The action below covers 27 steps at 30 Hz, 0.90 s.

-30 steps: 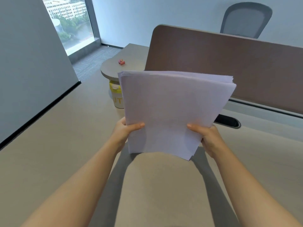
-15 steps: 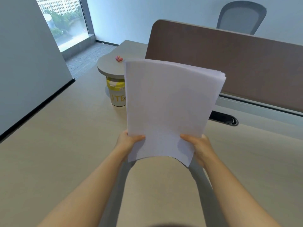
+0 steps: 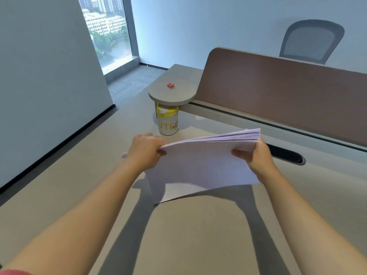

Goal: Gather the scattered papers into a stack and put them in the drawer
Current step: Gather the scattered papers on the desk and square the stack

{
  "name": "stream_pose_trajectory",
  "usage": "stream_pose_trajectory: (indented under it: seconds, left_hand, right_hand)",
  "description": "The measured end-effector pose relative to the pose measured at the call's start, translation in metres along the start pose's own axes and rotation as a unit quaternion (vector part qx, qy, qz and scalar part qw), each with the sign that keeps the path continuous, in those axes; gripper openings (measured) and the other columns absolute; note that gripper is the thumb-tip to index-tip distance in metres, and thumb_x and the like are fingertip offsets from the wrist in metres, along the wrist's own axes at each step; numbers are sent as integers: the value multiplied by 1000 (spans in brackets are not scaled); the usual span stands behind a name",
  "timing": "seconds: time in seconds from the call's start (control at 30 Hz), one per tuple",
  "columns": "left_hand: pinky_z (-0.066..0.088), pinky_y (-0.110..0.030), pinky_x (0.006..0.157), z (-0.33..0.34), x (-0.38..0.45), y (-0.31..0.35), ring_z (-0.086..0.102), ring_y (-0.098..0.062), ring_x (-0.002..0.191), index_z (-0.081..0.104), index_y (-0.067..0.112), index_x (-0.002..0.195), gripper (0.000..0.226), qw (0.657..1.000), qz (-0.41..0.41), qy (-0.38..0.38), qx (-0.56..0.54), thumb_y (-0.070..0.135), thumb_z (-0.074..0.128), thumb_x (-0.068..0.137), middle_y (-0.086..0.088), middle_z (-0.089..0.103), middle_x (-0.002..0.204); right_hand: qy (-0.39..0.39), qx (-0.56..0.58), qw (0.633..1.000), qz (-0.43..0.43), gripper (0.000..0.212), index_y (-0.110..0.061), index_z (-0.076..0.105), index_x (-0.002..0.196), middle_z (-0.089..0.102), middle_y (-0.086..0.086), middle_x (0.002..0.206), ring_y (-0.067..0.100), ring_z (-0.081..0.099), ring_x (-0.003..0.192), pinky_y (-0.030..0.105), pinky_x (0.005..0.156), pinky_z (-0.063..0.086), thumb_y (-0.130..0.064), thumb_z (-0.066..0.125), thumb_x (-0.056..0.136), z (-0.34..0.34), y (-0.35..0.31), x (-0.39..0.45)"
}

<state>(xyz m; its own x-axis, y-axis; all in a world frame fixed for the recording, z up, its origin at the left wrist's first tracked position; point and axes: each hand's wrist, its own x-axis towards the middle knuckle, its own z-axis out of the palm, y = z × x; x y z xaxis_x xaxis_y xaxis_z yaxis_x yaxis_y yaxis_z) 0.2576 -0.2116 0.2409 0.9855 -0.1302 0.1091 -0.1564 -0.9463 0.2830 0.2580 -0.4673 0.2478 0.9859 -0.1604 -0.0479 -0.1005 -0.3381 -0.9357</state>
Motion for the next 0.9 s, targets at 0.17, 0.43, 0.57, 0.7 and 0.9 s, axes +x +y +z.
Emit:
stream_pose_trajectory:
  seconds: [0.17, 0.43, 0.57, 0.7, 0.9]
  left_hand:
    - [6, -47, 111, 6, -17, -13, 24, -33, 140, 69, 21, 111, 34, 991, -70, 115, 2, 27, 68, 78, -8, 49, 139]
    - [51, -35, 86, 19, -31, -47, 55, -25, 110, 43, 16, 128, 51, 711, -283, 85, -638, -2, 58, 83, -3, 64, 109]
    - [56, -14, 57, 8, -22, -47, 69, -1, 58, 63, 14, 79, 21, 737, -239, 97, -625, -6, 58, 81, 10, 73, 60]
    - [56, -18, 65, 3, -14, -44, 68, -3, 65, 62, 17, 81, 29, 744, -192, 111, -630, -11, 58, 77, 11, 73, 66]
    - [52, -22, 77, 31, -20, -56, 67, -3, 73, 62, 10, 100, 34, 753, -212, 98, -615, -12, 61, 74, 12, 72, 75]
  right_hand:
    - [-32, 62, 995, 67, 21, -2, 63, 96, 64, 7, 85, 14, 58, 69, 17, 55, 52, 10, 57, 80, 1, 11, -12]
    - [-58, 153, 983, 86, 28, -9, 59, 87, 63, 4, 83, 18, 59, 73, 27, 66, 53, 16, 54, 77, 0, 19, -12]
    - [-31, 191, 979, 69, 25, -10, 59, 89, 62, 1, 85, 17, 60, 76, 28, 72, 51, 12, 54, 79, 5, 18, -8]
    - [-27, 196, 980, 39, 23, -13, 60, 89, 63, -1, 86, 16, 60, 81, 28, 75, 49, 7, 57, 80, 13, 16, -6]
    - [-52, 163, 982, 75, 28, -20, 61, 80, 64, -1, 86, 20, 61, 83, 32, 80, 49, 8, 59, 77, 22, 40, -5]
